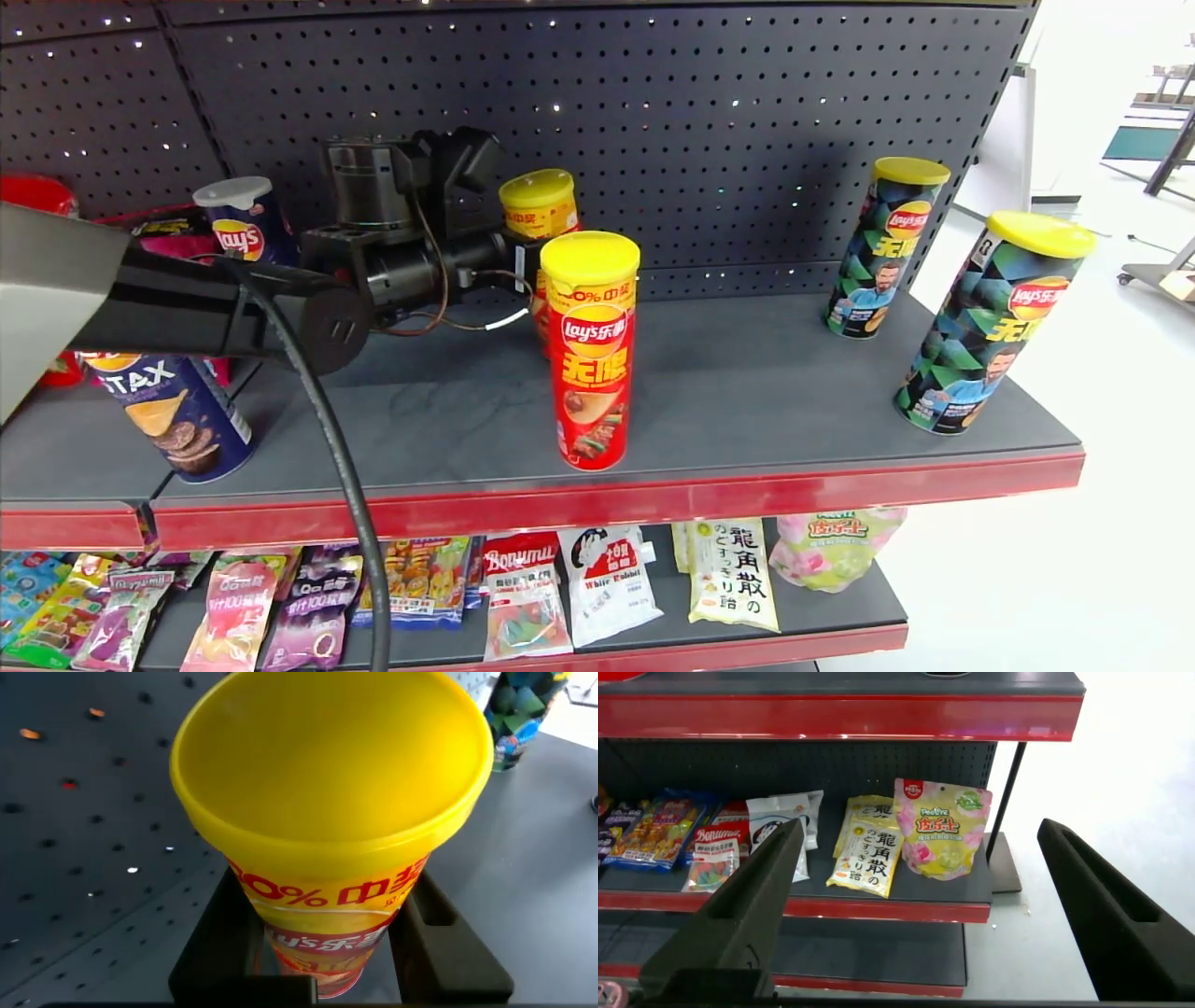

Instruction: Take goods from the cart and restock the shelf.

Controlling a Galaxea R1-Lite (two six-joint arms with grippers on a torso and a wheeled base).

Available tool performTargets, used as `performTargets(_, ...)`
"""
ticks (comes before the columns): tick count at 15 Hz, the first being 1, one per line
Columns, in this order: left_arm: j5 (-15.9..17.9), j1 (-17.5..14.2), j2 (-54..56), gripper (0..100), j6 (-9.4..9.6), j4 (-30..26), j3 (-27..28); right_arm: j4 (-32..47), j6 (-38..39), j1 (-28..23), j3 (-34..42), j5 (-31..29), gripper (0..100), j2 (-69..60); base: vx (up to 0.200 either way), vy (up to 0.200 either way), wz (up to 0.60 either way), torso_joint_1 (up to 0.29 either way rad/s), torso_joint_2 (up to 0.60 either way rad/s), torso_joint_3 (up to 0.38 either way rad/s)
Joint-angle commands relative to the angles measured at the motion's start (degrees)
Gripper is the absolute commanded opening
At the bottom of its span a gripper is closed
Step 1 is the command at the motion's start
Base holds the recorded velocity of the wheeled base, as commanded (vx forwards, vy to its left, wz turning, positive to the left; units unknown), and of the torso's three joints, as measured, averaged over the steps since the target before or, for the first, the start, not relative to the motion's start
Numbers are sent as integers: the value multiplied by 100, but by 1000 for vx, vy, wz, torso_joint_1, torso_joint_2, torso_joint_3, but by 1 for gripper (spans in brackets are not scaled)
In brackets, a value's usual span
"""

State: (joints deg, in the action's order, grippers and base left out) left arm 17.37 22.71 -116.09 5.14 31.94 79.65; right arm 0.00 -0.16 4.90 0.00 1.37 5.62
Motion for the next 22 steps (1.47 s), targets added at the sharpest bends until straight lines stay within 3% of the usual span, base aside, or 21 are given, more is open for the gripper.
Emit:
performTargets(1, 3, 137, -89, 0, 4, -39, 147, 0, -2, -7, 0, 4, 100, 9, 0, 0, 0, 0, 0, 0)
performTargets(12, -6, 216, -116, 0, 92, -74, 129, 0, -2, 2, 0, 4, 100, 9, 0, 0, 0, 0, 0, 0)
performTargets(16, 3, 207, -124, 0, 329, -74, 103, 0, -2, 2, 0, 4, 100, 9, 0, 0, 0, 0, 0, 0)
performTargets(20, -41, 207, -133, 0, 356, -83, 68, 0, -2, -7, 0, 4, 100, 9, 0, 0, 0, 0, 0, 0)
performTargets(21, -67, 207, -133, 100, 356, -83, 50, 0, -2, 2, 0, 4, 100, 9, 0, 0, 0, 0, 0, 0)
performTargets(22, -76, 207, -116, 100, 329, -91, 33, 0, -2, 2, 0, 4, 100, 9, 0, 0, 0, 0, 0, 0)
